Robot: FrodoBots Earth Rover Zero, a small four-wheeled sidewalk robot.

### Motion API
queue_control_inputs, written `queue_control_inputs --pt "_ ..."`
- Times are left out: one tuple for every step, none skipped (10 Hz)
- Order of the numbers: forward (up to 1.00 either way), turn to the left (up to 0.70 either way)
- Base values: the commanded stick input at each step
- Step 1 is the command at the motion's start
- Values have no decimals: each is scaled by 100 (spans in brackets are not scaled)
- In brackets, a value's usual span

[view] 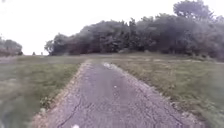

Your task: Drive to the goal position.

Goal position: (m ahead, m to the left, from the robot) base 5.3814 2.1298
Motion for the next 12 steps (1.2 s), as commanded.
queue_control_inputs --pt "84 1" --pt "84 1" --pt "85 1" --pt "85 1" --pt "85 1" --pt "85 1" --pt "85 1" --pt "85 1" --pt "85 1" --pt "85 1" --pt "85 1" --pt "85 1"
